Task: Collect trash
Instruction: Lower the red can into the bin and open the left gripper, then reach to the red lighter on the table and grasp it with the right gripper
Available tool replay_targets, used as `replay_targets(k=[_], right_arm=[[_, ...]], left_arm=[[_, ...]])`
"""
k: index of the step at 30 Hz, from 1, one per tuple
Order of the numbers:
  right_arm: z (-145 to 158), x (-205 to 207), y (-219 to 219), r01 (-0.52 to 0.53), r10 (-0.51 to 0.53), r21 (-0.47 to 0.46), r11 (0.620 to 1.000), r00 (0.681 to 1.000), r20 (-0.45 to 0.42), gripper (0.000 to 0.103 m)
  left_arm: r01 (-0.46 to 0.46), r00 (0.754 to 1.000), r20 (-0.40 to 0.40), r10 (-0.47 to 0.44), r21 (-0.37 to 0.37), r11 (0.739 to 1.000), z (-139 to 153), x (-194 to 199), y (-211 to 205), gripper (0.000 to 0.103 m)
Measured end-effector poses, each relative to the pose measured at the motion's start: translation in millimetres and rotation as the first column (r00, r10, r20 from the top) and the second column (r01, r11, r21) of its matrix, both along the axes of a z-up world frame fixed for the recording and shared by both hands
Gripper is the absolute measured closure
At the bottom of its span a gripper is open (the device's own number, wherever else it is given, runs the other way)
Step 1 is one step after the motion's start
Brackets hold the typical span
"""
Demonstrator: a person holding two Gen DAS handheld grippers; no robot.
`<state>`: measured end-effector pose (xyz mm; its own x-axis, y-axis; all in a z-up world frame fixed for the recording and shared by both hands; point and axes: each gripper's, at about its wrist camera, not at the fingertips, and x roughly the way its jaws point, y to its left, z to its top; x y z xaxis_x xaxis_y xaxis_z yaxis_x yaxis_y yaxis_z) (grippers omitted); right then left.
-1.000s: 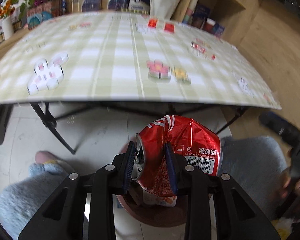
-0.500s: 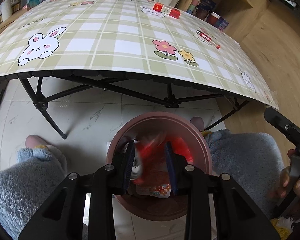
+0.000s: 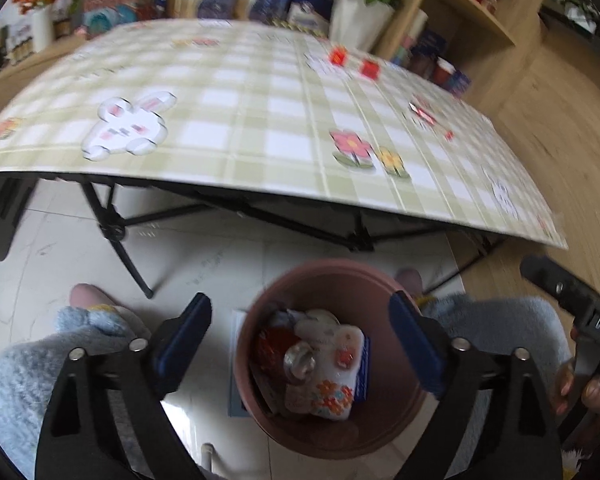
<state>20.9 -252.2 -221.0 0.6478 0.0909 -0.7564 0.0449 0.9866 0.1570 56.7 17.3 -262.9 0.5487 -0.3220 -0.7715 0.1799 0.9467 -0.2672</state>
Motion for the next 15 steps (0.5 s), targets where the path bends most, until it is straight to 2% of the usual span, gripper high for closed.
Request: replay_targets(k=[7,11,15], right_arm=[[-4.7,3.3,1.2,0.011,-0.012,-0.021,1.000,1.000,-0.021,0.006],[-0.8,8.8,-2.6,0.021,-0.021,-0.033,0.999,1.000,-0.004,0.006],[6.7,17.8,-4.6,-0.019,0.020,-0.041,0.999,1.000,0.017,0.006]], left_arm=[[-0.082,0.996,0.047,0.082,0.008,0.997,13.0,-0.6,15.8,0.008],[-0.107,0.993,0.060,0.103,0.072,0.992,18.4,2.2,16.8,0.006],[-0.081,0.992,0.108,0.068,0.124,0.989,32.6,7.1,13.7,0.006]])
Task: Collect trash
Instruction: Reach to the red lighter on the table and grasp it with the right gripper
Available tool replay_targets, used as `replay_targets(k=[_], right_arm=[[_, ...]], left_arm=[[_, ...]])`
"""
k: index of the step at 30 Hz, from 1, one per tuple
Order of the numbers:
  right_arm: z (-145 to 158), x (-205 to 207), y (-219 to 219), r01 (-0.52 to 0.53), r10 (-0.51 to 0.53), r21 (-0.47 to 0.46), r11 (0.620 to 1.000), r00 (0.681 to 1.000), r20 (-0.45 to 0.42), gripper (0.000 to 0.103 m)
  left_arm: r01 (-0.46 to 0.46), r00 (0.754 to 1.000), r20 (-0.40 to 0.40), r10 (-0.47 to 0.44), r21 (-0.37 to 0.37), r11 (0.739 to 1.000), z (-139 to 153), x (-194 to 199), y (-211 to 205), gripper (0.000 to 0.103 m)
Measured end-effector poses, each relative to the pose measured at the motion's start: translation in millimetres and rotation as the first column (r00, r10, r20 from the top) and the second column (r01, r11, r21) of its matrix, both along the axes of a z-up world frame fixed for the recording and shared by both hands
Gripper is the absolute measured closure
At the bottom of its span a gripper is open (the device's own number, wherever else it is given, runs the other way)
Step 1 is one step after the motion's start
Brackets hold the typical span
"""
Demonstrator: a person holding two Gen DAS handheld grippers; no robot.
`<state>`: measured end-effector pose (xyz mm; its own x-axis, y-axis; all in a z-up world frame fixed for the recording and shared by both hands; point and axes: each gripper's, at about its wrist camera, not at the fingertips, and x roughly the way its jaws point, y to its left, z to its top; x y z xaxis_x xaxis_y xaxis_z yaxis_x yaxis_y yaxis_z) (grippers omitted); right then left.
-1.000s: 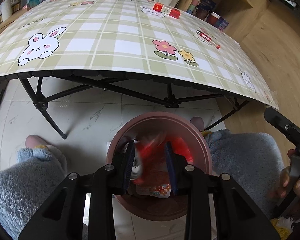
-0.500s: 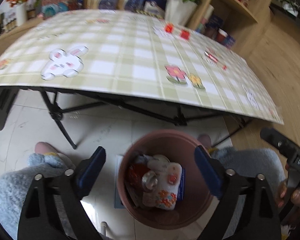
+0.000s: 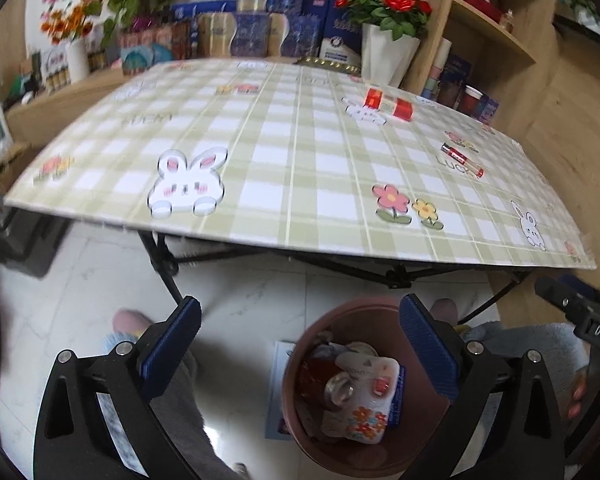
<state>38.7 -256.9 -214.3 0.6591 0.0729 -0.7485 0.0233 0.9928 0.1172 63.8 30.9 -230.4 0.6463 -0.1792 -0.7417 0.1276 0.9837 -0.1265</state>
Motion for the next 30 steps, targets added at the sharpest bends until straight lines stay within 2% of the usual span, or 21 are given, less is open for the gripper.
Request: replay_targets(k=[2,4,14,18,23,25,26,30], right_arm=[[2.6,5.8,-0.8,-0.032,0.032,-0.006,0.999,0.999,0.005,0.006],[4.6,11.5,-2.6,-0.052,0.053,-0.019,0.998,0.999,0.010,0.006],[12.3,68.9,-34.0,-0.149,0.147,-0.036,0.988,0.988,-0.047,0.006],[17.6,100.5,-40.1,-0.194,0.188,-0.167,0.967,0.981,-0.056,0.006],[16.5,145.2,-57.7,-0.221,0.220,-0.161,0.962,0.975,-0.028,0.007],[12.7,165.4,-63.1,-0.239,0.236,-0.136,0.961,0.971,-0.038,0.014],[9.2,178.5,-65.7,-0.257,0.252,-0.127,0.958,0.966,-0.049,0.023],[-4.6,214.9,-69.7,-0.285,0.276,-0.115,0.951,0.957,-0.087,0.031]], left_arm=[[0.016,1.000,0.021,-0.017,0.040,0.999,7.4,5.4,-3.5,0.006],[0.026,0.999,0.031,-0.027,0.048,0.999,12.7,11.0,-5.5,0.006],[0.029,0.999,0.020,-0.029,0.003,1.000,38.0,61.1,-17.0,0.006],[0.028,0.999,0.020,-0.028,0.010,1.000,46.9,88.5,-26.6,0.006],[0.055,0.998,0.020,-0.055,0.014,0.998,53.9,126.8,-44.0,0.006],[0.083,0.996,0.014,-0.083,0.031,0.996,54.8,145.9,-55.0,0.006],[0.097,0.995,0.013,-0.098,0.038,0.995,55.0,155.4,-60.7,0.006],[0.153,0.988,-0.009,-0.152,0.047,0.987,52.5,192.0,-81.3,0.006]])
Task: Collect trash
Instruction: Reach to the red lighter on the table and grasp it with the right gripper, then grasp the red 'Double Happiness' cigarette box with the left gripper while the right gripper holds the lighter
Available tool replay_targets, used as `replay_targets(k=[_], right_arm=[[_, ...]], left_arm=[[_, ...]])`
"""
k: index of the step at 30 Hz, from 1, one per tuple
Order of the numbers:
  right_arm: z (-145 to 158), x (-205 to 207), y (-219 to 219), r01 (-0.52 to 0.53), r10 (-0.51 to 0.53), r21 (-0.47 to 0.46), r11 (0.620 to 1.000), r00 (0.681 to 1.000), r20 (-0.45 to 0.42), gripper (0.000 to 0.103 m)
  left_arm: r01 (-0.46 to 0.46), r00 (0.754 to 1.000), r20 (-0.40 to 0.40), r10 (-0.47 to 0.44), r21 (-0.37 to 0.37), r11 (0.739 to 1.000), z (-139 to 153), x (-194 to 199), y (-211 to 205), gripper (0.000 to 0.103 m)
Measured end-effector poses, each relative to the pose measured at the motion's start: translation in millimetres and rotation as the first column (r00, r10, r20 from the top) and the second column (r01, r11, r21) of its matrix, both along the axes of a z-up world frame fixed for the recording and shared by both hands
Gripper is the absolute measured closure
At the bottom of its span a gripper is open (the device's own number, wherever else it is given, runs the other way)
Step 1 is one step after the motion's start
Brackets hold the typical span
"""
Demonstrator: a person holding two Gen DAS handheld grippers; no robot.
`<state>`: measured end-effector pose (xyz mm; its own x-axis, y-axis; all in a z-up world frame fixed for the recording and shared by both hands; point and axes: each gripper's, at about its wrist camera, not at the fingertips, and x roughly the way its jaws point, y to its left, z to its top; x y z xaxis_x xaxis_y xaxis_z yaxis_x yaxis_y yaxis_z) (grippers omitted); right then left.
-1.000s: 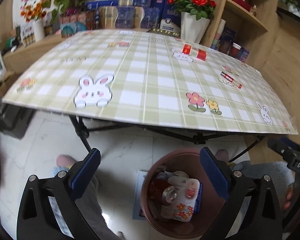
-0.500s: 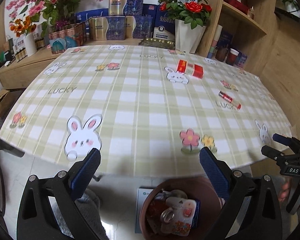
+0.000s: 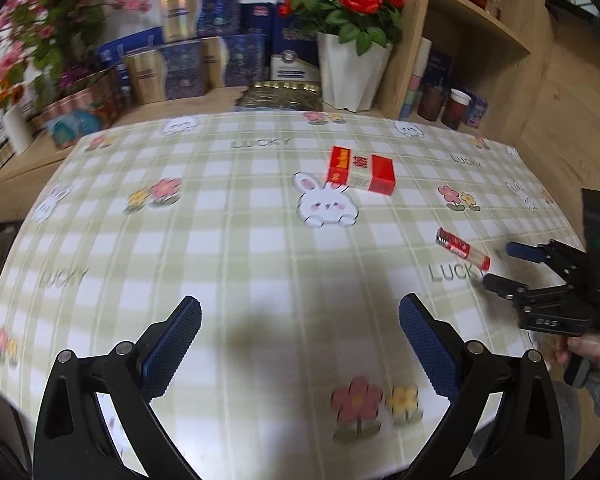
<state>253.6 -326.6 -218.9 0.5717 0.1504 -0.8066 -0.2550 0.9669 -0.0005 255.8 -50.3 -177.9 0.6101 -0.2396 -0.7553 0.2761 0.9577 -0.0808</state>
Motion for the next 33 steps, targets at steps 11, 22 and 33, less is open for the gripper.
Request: replay_targets(k=[11,22,33], right_arm=[[-18.9,32.7,10.0,-0.047,0.047,0.008,0.999,0.999,-0.016,0.056],[-10.3,25.8,-16.0,0.060,-0.068,0.105,0.993,0.994,0.081,0.076],[-6.8,19.9,-30.7,0.111,-0.130,0.165,0.980,0.986,0.108,0.076]], left_arm=[[0.175,0.984,-0.034,-0.175,-0.006,0.985,-24.4,111.1,-72.3,0.006],[0.212,0.974,-0.095,-0.207,0.055,0.976,-51.5,170.7,-122.6,0.006],[0.124,0.983,-0.151,-0.108,0.096,0.988,-65.4,204.0,-136.8,0.009]])
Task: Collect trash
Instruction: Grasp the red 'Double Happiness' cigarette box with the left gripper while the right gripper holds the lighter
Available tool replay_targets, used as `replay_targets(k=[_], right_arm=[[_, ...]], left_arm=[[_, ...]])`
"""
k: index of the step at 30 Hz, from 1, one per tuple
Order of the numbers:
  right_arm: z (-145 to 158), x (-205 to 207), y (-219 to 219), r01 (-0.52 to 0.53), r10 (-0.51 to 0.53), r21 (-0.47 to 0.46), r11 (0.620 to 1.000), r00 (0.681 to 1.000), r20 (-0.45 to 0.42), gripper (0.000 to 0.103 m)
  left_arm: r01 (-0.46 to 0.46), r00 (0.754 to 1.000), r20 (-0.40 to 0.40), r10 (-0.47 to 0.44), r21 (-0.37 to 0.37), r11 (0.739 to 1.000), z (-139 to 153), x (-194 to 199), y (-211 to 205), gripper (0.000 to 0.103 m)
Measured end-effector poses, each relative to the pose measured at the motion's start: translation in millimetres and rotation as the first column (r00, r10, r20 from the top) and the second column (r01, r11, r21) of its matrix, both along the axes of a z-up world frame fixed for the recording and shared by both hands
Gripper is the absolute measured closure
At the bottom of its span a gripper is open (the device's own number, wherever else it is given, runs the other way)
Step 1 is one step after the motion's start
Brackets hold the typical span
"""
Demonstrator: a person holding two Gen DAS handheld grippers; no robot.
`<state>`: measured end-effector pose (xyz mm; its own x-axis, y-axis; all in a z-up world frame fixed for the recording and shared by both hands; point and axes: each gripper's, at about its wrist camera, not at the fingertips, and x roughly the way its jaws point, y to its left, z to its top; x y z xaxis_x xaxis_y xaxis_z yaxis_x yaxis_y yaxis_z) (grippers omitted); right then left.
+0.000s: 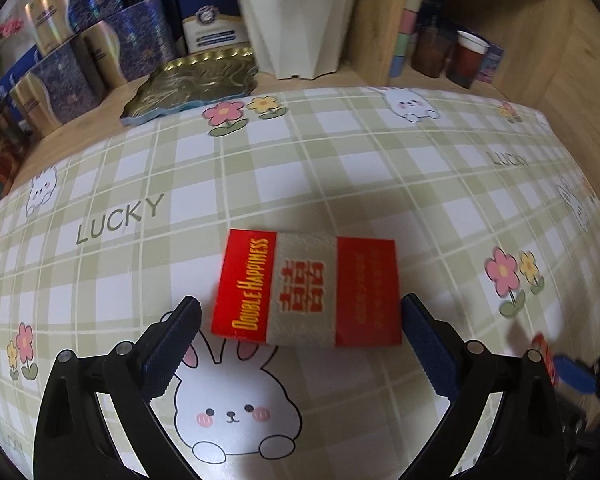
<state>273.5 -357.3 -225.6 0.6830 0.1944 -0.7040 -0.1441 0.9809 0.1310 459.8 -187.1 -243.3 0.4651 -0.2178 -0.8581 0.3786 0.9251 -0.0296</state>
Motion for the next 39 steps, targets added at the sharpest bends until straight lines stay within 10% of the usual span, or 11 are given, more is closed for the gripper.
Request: replay_targets(k=[11,22,39], right_arm=[[-0.2,0.7,-1.9,-0.003,0.003,0.016,1.000,1.000,0.001,0.076],[6.2,-13.4,14.2,0.000,0.003,-0.083,0.997,0.999,0.034,0.076],[70.7,-122.6,70.1,-0.078,0.079,-0.013,0.997,0.991,0.109,0.076]], left_arm=[[0.078,0.995,0.060,-0.076,-0.026,0.997,20.7,-48.4,10.8,0.018],[-0.066,0.995,0.067,0.079,-0.175,0.982,56.6,-133.1,85.2,0.018],[-0.128,0.983,0.104,0.150,-0.192,0.973,82.9,-282.0,171.5,0.018]])
